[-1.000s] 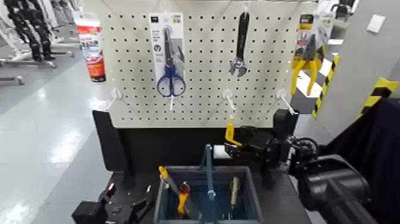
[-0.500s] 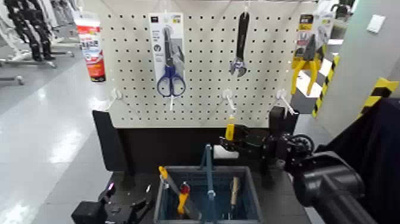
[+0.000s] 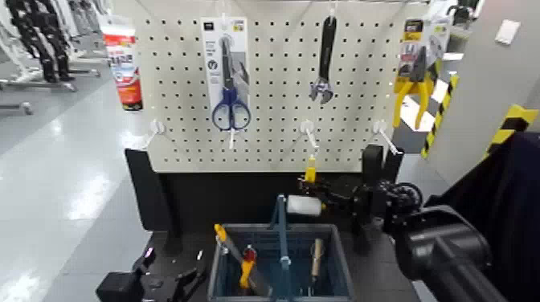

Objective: Put the yellow roller into the crate.

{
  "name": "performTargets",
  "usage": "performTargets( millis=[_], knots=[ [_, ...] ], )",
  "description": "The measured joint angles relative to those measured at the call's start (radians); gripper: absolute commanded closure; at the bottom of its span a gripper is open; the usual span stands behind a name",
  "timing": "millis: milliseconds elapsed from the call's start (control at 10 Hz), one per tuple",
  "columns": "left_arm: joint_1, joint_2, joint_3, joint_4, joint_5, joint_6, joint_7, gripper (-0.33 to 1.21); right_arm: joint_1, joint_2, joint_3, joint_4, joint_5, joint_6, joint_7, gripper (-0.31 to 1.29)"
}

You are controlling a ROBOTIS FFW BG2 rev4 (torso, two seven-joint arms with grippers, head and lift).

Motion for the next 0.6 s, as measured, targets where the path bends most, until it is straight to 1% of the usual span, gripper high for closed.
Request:
performTargets(
  millis=[400, 600],
  knots=[
    [0.000, 0.000, 0.001, 0.000, 0.000, 0.000, 0.000, 0.12, 0.008, -0.001, -0.008, -0.018, -0.003, 0.001, -0.001, 1.27],
    [0.000, -0.002, 0.001, 0.000, 0.000, 0.000, 0.000, 0.12, 0.019, -0.001, -0.019, -0.040, -0.006, 0.004, 0.004, 1.27]
  ],
)
